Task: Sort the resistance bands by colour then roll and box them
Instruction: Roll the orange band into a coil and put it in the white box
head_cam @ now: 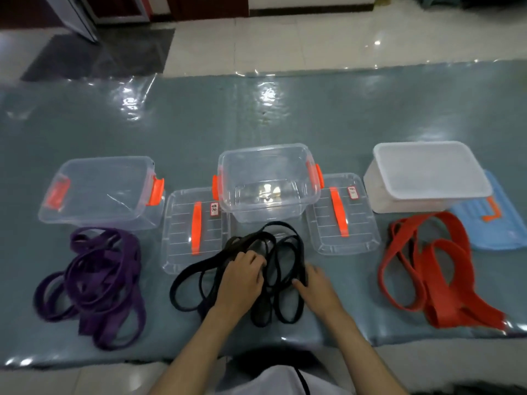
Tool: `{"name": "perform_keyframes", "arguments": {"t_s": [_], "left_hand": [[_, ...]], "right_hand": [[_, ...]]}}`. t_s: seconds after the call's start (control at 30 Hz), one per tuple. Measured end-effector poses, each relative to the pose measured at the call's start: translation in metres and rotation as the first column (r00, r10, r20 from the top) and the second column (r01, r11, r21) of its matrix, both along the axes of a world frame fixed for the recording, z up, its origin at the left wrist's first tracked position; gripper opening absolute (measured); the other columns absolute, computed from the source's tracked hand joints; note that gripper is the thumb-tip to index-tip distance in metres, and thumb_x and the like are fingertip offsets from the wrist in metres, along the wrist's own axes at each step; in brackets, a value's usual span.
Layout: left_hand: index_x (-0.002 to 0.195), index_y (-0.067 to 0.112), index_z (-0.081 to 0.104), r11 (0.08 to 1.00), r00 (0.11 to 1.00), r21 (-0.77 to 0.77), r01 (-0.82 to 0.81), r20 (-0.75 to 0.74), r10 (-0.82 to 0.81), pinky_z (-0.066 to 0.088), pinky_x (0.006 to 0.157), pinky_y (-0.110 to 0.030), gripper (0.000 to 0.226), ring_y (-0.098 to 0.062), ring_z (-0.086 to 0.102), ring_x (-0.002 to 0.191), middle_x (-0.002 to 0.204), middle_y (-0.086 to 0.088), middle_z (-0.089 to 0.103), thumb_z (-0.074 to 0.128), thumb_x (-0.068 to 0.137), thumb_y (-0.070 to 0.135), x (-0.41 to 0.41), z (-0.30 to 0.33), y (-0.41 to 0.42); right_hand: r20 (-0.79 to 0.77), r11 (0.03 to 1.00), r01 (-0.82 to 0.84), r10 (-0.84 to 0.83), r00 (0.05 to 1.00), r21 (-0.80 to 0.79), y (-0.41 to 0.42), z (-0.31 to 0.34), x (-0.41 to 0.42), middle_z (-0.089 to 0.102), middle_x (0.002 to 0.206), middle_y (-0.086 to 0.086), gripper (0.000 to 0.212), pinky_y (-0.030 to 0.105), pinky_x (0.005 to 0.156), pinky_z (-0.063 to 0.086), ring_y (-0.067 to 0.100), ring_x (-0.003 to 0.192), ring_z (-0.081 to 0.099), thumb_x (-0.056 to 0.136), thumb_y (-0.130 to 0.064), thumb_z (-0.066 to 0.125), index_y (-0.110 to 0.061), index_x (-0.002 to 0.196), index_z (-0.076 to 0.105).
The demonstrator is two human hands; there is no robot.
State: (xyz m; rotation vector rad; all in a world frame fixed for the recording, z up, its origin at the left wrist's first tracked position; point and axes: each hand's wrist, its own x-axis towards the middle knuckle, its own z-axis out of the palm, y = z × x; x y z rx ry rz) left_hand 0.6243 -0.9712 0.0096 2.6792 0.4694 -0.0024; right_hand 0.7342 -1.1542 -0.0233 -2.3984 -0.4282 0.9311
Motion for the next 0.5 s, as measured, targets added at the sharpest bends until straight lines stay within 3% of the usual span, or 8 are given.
{"name": "perform_keyframes", "arguments": {"t_s": [0.1,0.27,0.37,0.47,0.5], "left_hand": [[0.107,0.019,0.069,0.997,0.997,-0.011,0.073,0.015,-0.073,0.052,0.073,-0.034,0.013,-0.019,0.059,0.093,0.106,0.004,0.064,0.063,0.096,0.015,0.009,-0.001,-0.011],[0.119,0.019,0.064,0.983,0.984,0.072,0.169,-0.067,-0.165,0.047,0.082,-0.033,0.022,-0.022,0.058,0.105,0.115,0.001,0.062,0.050,0.103,0.019,0.036,0.002,-0.048],[0.116,0.019,0.066,0.960,0.962,0.181,0.214,-0.211,-0.175,0.047,0.084,-0.039,0.022,-0.027,0.062,0.101,0.109,-0.002,0.065,0.061,0.094,0.017,0.055,0.011,-0.079],[0.091,0.019,0.072,0.939,0.956,0.262,0.224,-0.246,-0.159,0.051,0.069,-0.040,0.024,-0.027,0.065,0.079,0.087,-0.003,0.067,0.083,0.070,0.013,0.084,0.011,-0.112],[0.099,0.020,0.071,0.944,0.947,0.252,0.214,-0.289,-0.138,0.049,0.075,-0.041,0.025,-0.028,0.065,0.087,0.095,-0.003,0.068,0.078,0.076,0.014,0.095,0.009,-0.124]], "right_hand": [[0.089,0.998,-0.027,0.032,0.996,-0.061,-0.017,0.011,0.006,0.055,0.144,0.008,0.048,0.042,0.110,0.045,0.029,0.136,0.052,0.101,-0.033,0.064,-0.018,0.146,0.056],[0.242,0.989,-0.059,0.090,0.966,-0.135,-0.055,0.035,0.032,0.058,0.141,0.006,0.040,0.039,0.108,0.045,0.028,0.132,0.054,0.103,-0.032,0.062,-0.018,0.141,0.061],[0.317,0.976,-0.100,0.158,0.935,-0.192,-0.085,0.045,0.054,0.061,0.137,0.004,0.037,0.037,0.105,0.045,0.026,0.130,0.055,0.103,-0.032,0.060,-0.018,0.137,0.063],[0.369,0.948,-0.174,0.268,0.890,-0.267,-0.123,0.048,0.084,0.059,0.137,-0.002,0.037,0.035,0.102,0.046,0.022,0.129,0.054,0.103,-0.036,0.055,-0.024,0.138,0.061],[0.375,0.933,-0.212,0.316,0.872,-0.291,-0.137,0.048,0.095,0.059,0.137,-0.002,0.037,0.035,0.100,0.046,0.022,0.127,0.055,0.103,-0.037,0.054,-0.025,0.138,0.060]]}}
